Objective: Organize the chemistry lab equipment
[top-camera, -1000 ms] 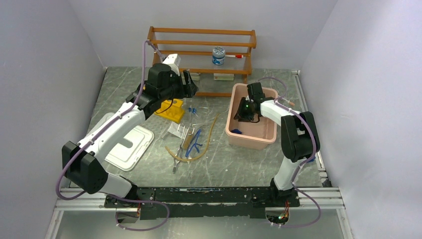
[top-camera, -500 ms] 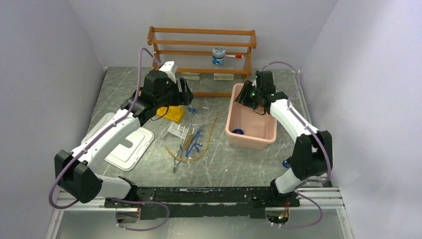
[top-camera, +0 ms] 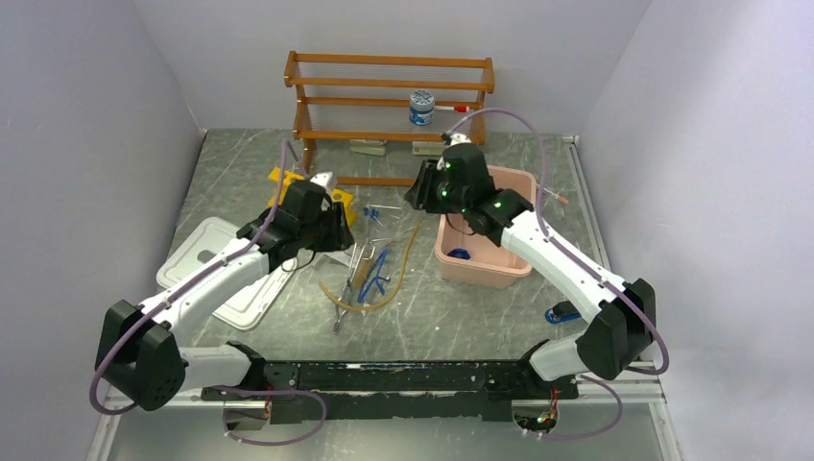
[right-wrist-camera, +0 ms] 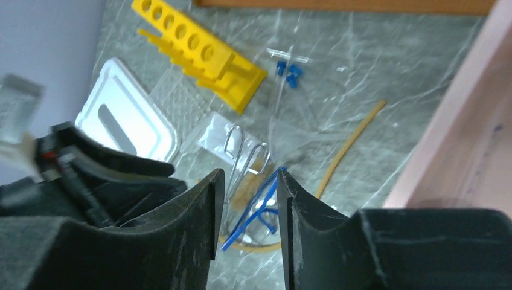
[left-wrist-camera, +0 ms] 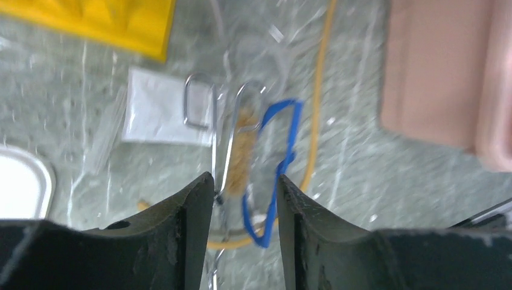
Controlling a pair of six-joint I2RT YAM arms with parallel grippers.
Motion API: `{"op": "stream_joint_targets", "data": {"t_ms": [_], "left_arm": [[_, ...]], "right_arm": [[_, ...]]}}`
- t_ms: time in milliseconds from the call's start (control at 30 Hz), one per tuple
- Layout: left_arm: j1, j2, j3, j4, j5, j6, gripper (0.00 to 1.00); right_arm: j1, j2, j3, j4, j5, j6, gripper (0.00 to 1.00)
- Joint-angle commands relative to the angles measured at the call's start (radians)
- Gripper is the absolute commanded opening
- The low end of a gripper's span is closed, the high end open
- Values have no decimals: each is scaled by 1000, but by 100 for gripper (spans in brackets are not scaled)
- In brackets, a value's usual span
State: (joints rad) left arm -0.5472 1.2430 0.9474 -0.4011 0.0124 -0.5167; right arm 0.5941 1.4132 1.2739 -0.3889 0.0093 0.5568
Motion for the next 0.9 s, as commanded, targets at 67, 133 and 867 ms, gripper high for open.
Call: {"op": "stream_joint_targets", "data": {"t_ms": [67, 133, 867], "left_arm": [[3, 80, -78, -66, 26, 2, 39], [3, 124, -75, -73, 51, 32, 37], [3, 319, -102, 84, 100, 165, 29]], "right_arm": [[130, -35, -96, 22, 95, 103, 38], [160, -60, -133, 44, 106, 122, 38], [211, -86, -149, 49, 136, 56, 38]]}}
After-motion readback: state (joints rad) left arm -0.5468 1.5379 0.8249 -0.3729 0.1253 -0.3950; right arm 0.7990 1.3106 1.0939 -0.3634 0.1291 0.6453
